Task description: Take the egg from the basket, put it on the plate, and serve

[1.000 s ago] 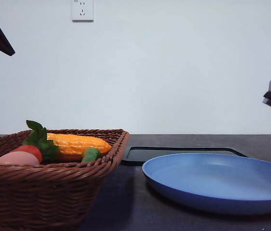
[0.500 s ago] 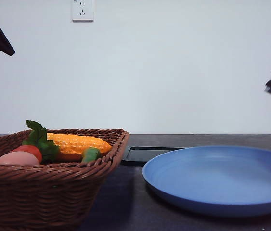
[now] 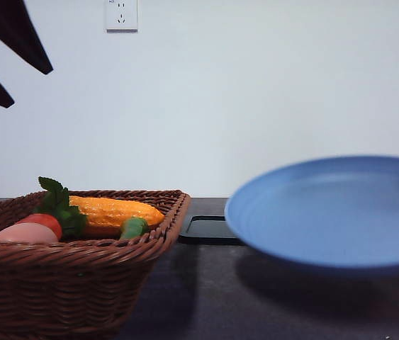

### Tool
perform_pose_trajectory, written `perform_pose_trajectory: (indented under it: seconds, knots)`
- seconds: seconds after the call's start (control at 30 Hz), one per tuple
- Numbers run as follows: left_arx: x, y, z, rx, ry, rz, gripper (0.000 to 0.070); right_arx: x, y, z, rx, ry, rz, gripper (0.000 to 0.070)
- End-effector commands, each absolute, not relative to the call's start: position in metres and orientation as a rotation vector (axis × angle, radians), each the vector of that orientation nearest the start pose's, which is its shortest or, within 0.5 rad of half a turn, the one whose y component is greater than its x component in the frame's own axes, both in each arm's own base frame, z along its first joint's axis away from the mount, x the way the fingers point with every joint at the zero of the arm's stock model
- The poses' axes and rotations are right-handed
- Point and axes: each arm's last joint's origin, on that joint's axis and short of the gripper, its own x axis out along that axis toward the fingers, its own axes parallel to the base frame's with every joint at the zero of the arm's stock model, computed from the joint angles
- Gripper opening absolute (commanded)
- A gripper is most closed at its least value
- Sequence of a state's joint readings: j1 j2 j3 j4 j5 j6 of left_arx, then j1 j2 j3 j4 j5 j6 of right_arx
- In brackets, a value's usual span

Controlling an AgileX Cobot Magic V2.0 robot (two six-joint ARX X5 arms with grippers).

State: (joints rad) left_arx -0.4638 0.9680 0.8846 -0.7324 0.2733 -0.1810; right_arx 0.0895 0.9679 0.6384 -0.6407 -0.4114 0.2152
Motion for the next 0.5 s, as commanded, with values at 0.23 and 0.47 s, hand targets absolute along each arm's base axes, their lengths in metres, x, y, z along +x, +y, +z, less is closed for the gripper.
perform_pose_trajectory:
  seconds: [0.23, 0.47]
  knots:
    - [0.180, -0.130, 0.262, 0.113, 1.079, -0.556, 0.0380, 0.157, 0.026, 0.242, 0.387, 0.886, 0.360, 0.0000]
    - [0.184, -0.154, 0.236, 0.250, 1.169, -0.497, 0.0380, 0.148, 0.025, 0.252, 0.394, 0.821, 0.367, 0.0000]
